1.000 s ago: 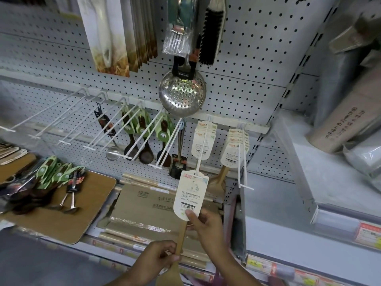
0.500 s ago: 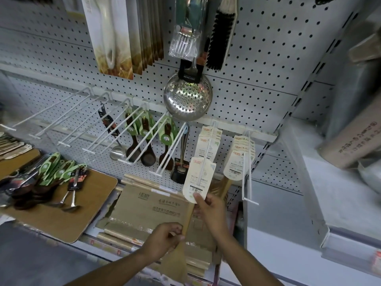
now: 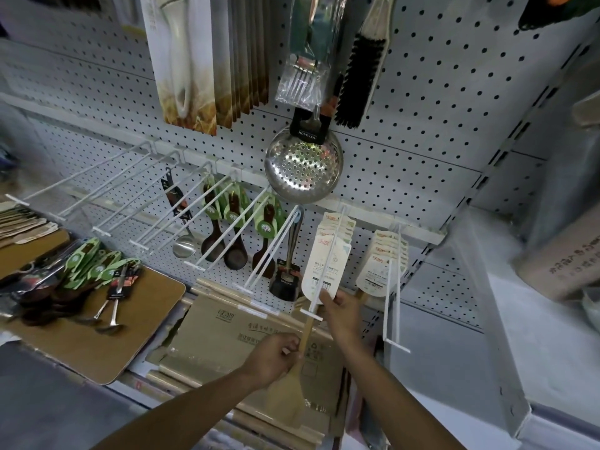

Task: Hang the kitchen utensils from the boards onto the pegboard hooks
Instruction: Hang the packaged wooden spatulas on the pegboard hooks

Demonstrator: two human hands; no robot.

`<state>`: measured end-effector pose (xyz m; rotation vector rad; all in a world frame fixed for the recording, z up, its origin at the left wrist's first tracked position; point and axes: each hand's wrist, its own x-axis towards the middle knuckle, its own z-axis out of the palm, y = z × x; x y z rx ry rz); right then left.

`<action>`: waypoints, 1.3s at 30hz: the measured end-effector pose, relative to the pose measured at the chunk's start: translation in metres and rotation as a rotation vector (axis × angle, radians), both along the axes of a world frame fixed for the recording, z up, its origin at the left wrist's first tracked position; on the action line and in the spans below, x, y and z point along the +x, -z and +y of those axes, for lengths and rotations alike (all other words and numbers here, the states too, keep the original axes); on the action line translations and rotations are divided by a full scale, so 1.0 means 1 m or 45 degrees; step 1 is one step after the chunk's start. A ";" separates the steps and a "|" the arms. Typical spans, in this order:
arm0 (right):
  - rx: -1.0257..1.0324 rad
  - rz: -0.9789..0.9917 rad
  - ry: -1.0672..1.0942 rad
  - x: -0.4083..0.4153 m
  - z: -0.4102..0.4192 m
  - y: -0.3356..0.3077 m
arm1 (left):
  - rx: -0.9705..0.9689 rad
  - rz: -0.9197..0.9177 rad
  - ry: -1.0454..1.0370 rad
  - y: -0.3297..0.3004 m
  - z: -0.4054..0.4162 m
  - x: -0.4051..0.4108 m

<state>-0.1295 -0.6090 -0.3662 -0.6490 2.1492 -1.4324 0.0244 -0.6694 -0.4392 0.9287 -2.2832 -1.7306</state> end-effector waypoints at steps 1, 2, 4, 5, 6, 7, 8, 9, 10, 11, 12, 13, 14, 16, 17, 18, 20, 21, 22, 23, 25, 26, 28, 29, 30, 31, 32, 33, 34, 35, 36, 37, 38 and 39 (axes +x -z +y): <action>-0.010 0.003 0.002 -0.001 -0.001 0.000 | -0.014 -0.005 -0.002 0.000 0.000 -0.001; -0.010 0.000 0.002 -0.003 -0.002 0.003 | -0.018 -0.002 -0.006 -0.001 0.001 -0.002; -0.029 -0.025 -0.001 -0.008 -0.004 0.009 | -0.037 0.020 -0.054 -0.003 0.001 -0.004; -0.042 -0.036 -0.013 -0.009 -0.006 0.010 | -0.043 0.046 -0.096 -0.005 0.001 -0.003; -0.047 -0.024 -0.024 -0.008 -0.007 0.008 | -0.039 0.086 -0.138 -0.006 0.000 -0.002; -0.030 -0.023 -0.031 -0.005 -0.006 0.003 | -0.057 0.104 -0.166 -0.006 -0.002 0.001; 0.009 -0.037 -0.042 -0.002 -0.003 0.001 | -0.099 0.103 -0.176 -0.006 -0.005 0.005; 0.035 -0.063 -0.045 0.002 0.001 0.000 | -0.163 0.083 -0.175 -0.007 -0.009 0.013; 0.063 -0.068 -0.064 0.006 0.007 0.002 | -0.237 0.077 -0.174 -0.008 -0.014 0.021; 0.080 -0.047 -0.088 0.011 0.014 0.006 | -0.312 0.079 -0.162 -0.008 -0.020 0.032; 0.100 0.029 -0.136 0.015 0.020 0.014 | -0.391 0.087 -0.136 -0.010 -0.026 0.042; 0.128 0.110 -0.199 0.019 0.025 0.023 | -0.469 0.089 -0.104 -0.012 -0.032 0.054; 0.173 0.194 -0.280 0.023 0.027 0.029 | -0.548 0.085 -0.069 -0.015 -0.038 0.065; 0.246 0.344 -0.448 0.034 0.028 0.035 | -0.681 0.068 -0.005 -0.025 -0.051 0.089; 0.244 0.408 -0.523 0.040 0.027 0.034 | -0.744 0.059 0.015 -0.030 -0.058 0.102; 0.255 0.484 -0.594 0.047 0.024 0.033 | -0.798 0.048 0.030 -0.035 -0.065 0.116; 0.276 0.647 -0.741 0.067 0.014 0.021 | -0.874 0.032 0.031 -0.045 -0.079 0.147; 0.253 0.682 -0.807 0.079 0.007 0.016 | -0.897 0.031 0.027 -0.051 -0.086 0.163; 0.209 0.715 -0.861 0.091 -0.002 0.010 | -0.915 0.034 0.017 -0.056 -0.092 0.180; 0.174 0.756 -0.912 0.104 -0.011 0.006 | -0.931 0.042 0.002 -0.062 -0.098 0.196; 0.145 0.860 -1.006 0.134 -0.032 -0.004 | -0.957 0.057 -0.031 -0.072 -0.109 0.229; 0.130 0.882 -1.035 0.150 -0.043 -0.008 | -0.977 0.056 -0.051 -0.078 -0.114 0.247; 0.052 0.901 -1.077 0.185 -0.065 -0.017 | -1.034 0.047 -0.106 -0.088 -0.124 0.286; 0.017 0.906 -1.098 0.202 -0.074 -0.022 | -1.065 0.040 -0.130 -0.092 -0.129 0.305; -0.009 0.914 -1.125 0.223 -0.085 -0.028 | -1.090 0.024 -0.151 -0.096 -0.135 0.327; -0.031 0.918 -1.154 0.246 -0.096 -0.031 | -1.110 -0.002 -0.175 -0.100 -0.141 0.352; -0.053 0.921 -1.172 0.267 -0.106 -0.035 | -1.130 -0.020 -0.194 -0.103 -0.147 0.374; -0.076 0.912 -1.191 0.288 -0.116 -0.039 | -1.149 -0.029 -0.206 -0.107 -0.154 0.396; -0.105 0.903 -1.215 0.309 -0.126 -0.042 | -1.165 -0.036 -0.212 -0.110 -0.159 0.418; -0.135 0.898 -1.239 0.331 -0.137 -0.045 | -1.180 -0.046 -0.218 -0.114 -0.165 0.439; -0.165 0.899 -1.260 0.352 -0.147 -0.047 | -1.199 -0.058 -0.228 -0.119 -0.170 0.459; -0.194 0.906 -1.281 0.372 -0.158 -0.050 | -1.216 -0.070 -0.237 -0.123 -0.175 0.478; -0.211 0.924 -1.304 0.391 -0.168 -0.053 | -1.229 -0.085 -0.241 -0.128 -0.179 0.497; -0.211 0.946 -1.326 0.410 -0.177 -0.055 | -1.234 -0.108 -0.243 -0.132 -0.183 0.515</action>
